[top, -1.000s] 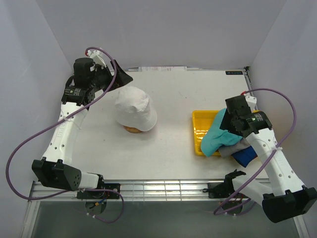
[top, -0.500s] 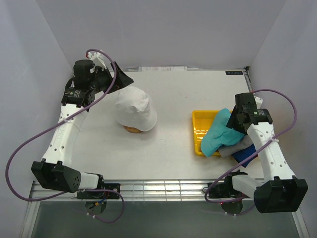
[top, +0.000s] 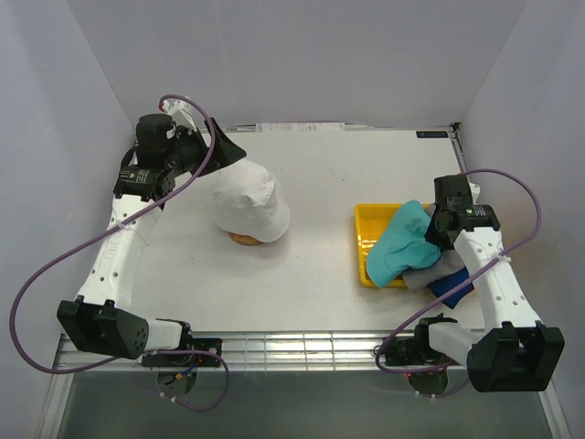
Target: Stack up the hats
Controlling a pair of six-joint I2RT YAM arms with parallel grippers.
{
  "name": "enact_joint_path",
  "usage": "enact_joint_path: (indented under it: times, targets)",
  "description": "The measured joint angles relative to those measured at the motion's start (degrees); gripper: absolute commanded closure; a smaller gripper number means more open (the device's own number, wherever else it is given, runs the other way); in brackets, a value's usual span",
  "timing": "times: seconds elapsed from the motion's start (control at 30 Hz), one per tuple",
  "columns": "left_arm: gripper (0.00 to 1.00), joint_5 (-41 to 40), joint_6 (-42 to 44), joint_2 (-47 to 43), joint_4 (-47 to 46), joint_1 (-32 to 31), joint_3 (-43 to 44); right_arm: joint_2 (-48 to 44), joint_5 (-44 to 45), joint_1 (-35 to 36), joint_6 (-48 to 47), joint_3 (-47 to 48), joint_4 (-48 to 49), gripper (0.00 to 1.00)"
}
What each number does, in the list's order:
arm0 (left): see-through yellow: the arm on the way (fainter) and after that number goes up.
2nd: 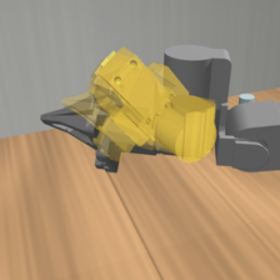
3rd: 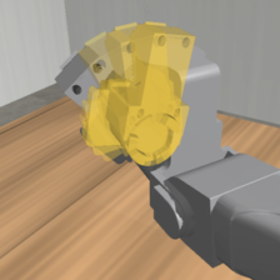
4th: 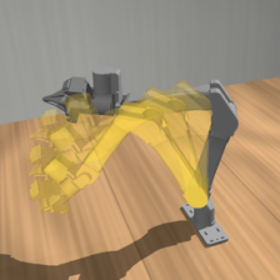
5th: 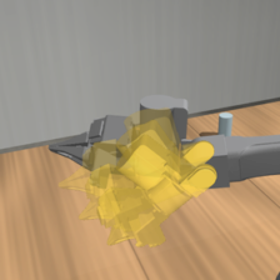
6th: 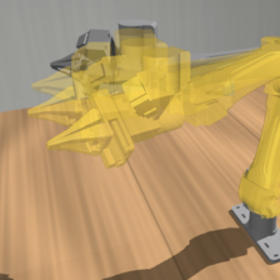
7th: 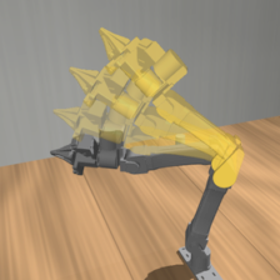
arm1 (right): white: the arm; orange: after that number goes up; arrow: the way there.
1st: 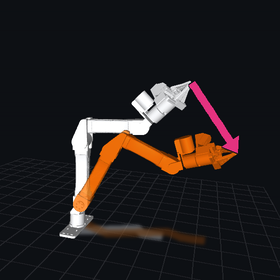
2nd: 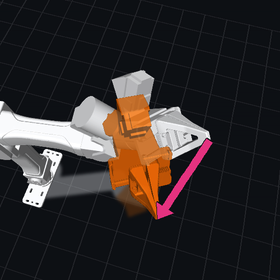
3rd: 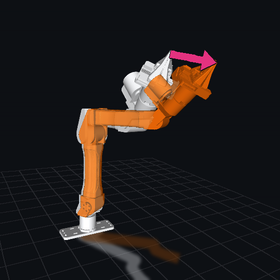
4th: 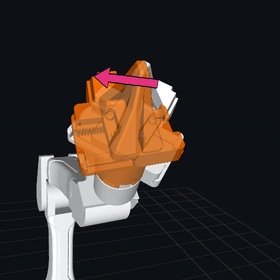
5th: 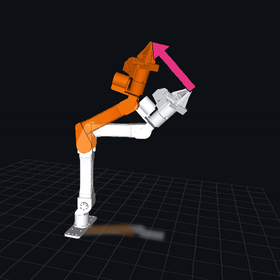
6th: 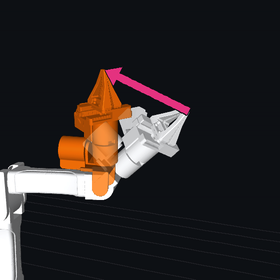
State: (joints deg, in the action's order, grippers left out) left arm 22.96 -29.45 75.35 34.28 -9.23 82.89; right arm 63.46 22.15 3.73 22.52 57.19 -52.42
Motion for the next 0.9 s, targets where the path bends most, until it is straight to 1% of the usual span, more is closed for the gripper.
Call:
enact_joint_path:
  times: [0.13, 0.2, 0.3, 0.37, 0.47, 0.57, 0.73, 0.9]
  targets:
    - [0.08, 0.1, -0.1, -0.1, 0.0, 0.0, 0.0, 0.0, -2.8, 0.0, -0.6, 0.5, -0.1, 0.92]
    - [0.09, 0.3, -0.2, -0.2, 0.0, 0.0, 0.0, 0.2, -5.4, -0.1, -0.7, 2.7, -0.4, 0.92]
    - [0.09, 0.8, -0.9, -0.2, 0.0, 0.0, 0.0, 1.7, -11.5, -0.1, -0.9, 10.8, -0.9, 0.92]
    - [0.09, 1.4, -1.6, -0.2, -0.1, 0.0, 0.0, 3.7, -16.6, -0.1, -0.9, 18.5, -0.3, 0.92]
    - [0.05, 2.4, -3.0, -0.2, -0.6, 0.0, 0.0, 6.5, -22.8, -0.1, -0.5, 27.9, 1.7, 0.92]
    - [0.05, 4.5, -5.8, -0.2, -3.4, 0.0, -0.2, 10.0, -28.4, 0.2, 0.2, 37.2, 3.5, 0.92]
    - [0.05, 7.8, -11.1, -0.8, -9.4, 0.0, -3.1, 14.6, -35.8, 2.4, 3.7, 46.3, 8.5, 0.92]
    - [0.02, 10.0, -15.4, -1.0, -13.9, 0.0, -5.3, 21.7, -39.1, 8.6, 7.2, 55.7, 11.4, 0.92]
